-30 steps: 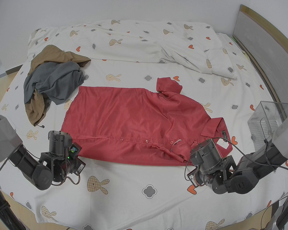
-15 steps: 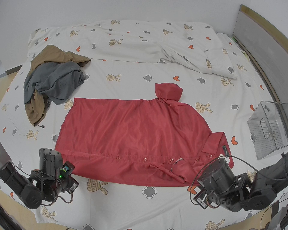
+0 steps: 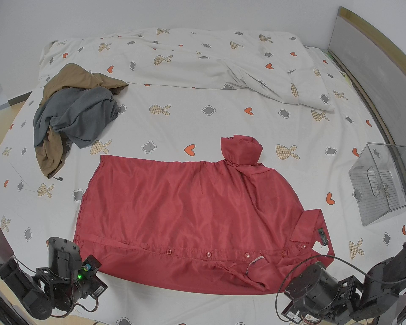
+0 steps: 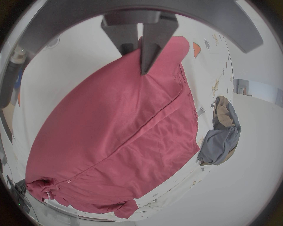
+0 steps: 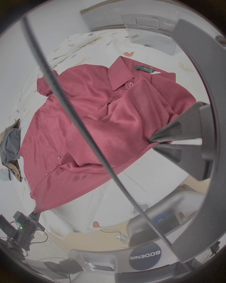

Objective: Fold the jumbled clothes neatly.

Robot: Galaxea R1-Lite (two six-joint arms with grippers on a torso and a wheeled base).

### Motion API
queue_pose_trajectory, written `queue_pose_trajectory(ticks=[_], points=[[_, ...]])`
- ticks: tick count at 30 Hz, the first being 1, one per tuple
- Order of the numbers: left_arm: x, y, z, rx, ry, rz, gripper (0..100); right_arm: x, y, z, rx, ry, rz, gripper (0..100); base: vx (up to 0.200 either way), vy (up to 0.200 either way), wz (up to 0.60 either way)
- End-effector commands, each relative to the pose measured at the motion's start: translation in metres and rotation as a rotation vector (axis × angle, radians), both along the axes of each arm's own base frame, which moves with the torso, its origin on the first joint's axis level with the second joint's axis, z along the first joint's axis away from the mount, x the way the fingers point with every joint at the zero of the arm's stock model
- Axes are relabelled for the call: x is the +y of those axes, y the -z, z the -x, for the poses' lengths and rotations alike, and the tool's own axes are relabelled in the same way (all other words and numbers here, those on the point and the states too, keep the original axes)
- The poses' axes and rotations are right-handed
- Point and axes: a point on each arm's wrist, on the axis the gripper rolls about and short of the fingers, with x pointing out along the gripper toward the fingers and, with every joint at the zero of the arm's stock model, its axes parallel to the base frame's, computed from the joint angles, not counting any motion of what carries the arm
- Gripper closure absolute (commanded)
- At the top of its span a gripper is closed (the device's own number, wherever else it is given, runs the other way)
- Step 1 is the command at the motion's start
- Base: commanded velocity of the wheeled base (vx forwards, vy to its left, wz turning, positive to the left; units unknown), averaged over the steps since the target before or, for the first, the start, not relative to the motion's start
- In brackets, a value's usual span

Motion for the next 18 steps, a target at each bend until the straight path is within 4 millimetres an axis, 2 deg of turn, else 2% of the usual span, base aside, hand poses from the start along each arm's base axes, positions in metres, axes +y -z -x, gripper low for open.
queue_pose_trajectory(ticks=[1,9,10,18], points=[[0.003,0.004,0.011,0.03,0.004,-0.011,100,-0.003,0.007,0.01,0.036,-0.011,0.008,100,0.0,0.0,0.0],[0.002,0.007,0.008,0.036,0.004,-0.02,100,-0.002,0.006,0.004,0.053,0.026,-0.041,100,0.0,0.0,0.0],[0.002,0.007,0.008,0.038,0.005,-0.022,0,-0.002,0.005,0.004,0.053,0.025,-0.043,0,0.0,0.0,0.0],[-0.002,-0.003,0.003,-0.041,0.0,0.023,0,0.005,-0.007,-0.002,0.043,0.014,-0.126,0,0.0,0.0,0.0]])
